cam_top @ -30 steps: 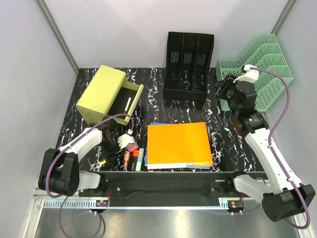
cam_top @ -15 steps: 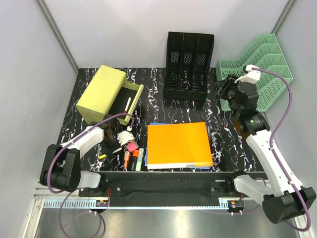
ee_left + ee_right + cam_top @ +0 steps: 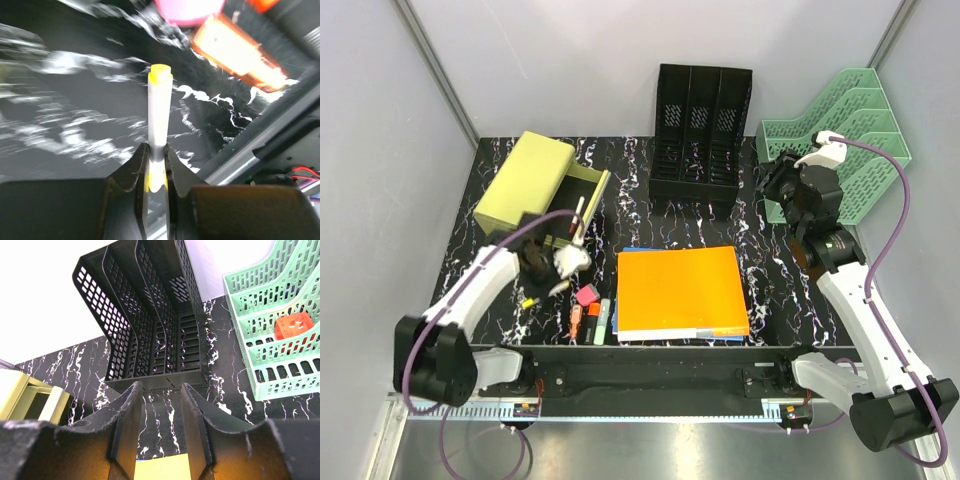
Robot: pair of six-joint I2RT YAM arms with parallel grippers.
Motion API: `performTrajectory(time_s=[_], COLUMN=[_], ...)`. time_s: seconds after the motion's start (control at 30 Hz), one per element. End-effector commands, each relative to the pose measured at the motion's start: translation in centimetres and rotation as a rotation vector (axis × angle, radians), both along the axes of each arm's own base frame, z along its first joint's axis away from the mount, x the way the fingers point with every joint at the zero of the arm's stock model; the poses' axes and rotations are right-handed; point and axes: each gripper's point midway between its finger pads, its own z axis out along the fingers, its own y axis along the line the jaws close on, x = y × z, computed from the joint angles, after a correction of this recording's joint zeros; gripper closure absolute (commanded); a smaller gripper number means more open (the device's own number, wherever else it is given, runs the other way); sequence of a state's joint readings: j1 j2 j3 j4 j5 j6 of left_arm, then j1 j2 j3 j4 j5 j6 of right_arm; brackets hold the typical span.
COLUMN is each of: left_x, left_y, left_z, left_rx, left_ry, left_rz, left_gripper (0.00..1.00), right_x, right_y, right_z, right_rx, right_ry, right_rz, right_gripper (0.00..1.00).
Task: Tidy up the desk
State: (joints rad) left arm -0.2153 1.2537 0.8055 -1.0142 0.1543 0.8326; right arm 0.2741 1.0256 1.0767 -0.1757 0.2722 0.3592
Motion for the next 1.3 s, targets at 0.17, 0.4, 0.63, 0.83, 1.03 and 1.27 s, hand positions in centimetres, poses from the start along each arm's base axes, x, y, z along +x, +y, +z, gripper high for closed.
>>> performTrajectory(time_s=[0.17,0.4,0.63,0.83,1.03,1.27], left_x=[6.7,12.9,19.7,23.5,24.0,23.6], left_y=[-5.3,-8.0,-9.2,-8.5,-6.9,-5.9], left_z=[15.3,16.6,17.1,18.1,15.9,14.0], left_rx=[-0.303,-0.409,-0.451,-0.423,-0.354,-0.306], left_ry=[-0.283,-0.274,-0.341,-0.457,-0.492,-0.500], left_rz=[0.069,0.263,0.360,0.428,0.498,0.543], left_gripper=[1.00,1.00,1.00,1.00,1.00,0.53], right_x=[-0.4,-0.6,-0.7,-0.6,-0.5,-0.3], right_y=[-0.1,-0.2,-0.2,-0.1,0.1,0.5], right_z=[2.4,2.0,1.7,1.2,0.9,1.4], right_rx=[0.021,0.023,0.026,0.028,0.028,0.041], right_ry=[-0.082,-0.078,-0.076,-0.067,-0.060,-0.066], right_rz=[-0.011,-0.014,-0.010,-0.007,-0.001,0.015], right_gripper=[0.55,0.55,0.56,0.55,0.56,0.56])
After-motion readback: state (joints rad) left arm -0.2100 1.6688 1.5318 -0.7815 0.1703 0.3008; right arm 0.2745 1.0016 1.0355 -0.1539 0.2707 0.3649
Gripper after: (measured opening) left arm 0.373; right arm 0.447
